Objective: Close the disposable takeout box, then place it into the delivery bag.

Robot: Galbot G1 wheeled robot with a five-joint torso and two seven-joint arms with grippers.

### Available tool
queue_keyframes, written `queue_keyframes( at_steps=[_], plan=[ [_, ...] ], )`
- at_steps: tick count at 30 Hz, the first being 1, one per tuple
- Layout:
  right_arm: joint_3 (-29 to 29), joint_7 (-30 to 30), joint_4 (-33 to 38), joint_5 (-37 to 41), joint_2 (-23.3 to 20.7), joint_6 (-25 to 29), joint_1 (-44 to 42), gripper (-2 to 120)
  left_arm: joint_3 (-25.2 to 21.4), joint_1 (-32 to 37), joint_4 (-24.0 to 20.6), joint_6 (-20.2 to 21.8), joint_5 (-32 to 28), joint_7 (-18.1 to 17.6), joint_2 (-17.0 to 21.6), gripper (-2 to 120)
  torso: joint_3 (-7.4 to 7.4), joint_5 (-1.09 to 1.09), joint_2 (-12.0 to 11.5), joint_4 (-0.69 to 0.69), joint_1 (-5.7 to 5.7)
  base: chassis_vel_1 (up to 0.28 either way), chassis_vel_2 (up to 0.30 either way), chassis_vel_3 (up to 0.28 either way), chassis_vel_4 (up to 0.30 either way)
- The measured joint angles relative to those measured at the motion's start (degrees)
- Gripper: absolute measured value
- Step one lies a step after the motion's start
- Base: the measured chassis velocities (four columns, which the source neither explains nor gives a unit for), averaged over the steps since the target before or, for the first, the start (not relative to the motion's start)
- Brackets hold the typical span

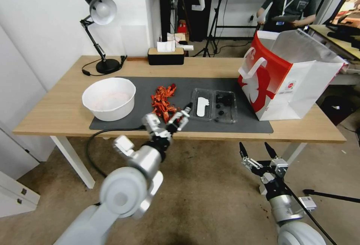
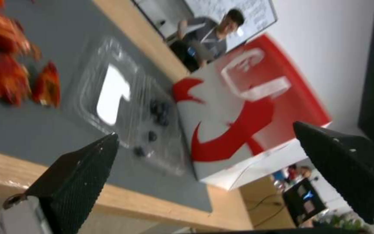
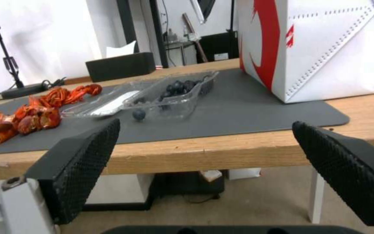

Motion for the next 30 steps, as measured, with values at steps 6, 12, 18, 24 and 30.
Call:
queue_keyframes(
  at_steps=[6,12,18,24,30],
  plan=[
    [0.59,0.48,0.46,-0.66,0.45,-0.21,-0.55,100,3.87,-6.67,7.54,0.04,-0.33,-3.00,-4.59,100,0.00,0.00,0.00,0.00,0.00,0.000,0.000,0.000,0.000],
    [0.52,0.89,0.26,-1.06,0.72,-0.48,-0.28,100,4.84,-10.11,11.60,0.16,-0.79,-4.49,-7.47,100,0.00,0.00,0.00,0.01,0.00,0.000,0.000,0.000,0.000],
    [0.34,1.34,-0.14,-1.18,0.71,-0.78,0.36,100,5.84,-12.59,15.21,1.00,-0.86,-7.30,-10.52,100,0.00,0.00,0.00,0.01,0.00,0.000,0.000,0.000,0.000],
    [0.40,1.53,-0.39,-1.18,0.46,-0.81,0.40,100,6.31,-13.36,16.70,2.68,-0.85,-10.10,-11.90,100,0.00,0.00,0.00,0.01,0.00,0.000,0.000,0.000,0.000],
    [0.34,1.56,-0.47,-1.18,0.46,-0.81,0.41,100,6.36,-14.09,18.88,4.06,-0.78,-13.22,-13.65,100,-0.01,-0.01,0.00,0.01,0.00,0.000,0.000,0.000,0.000]
  ],
)
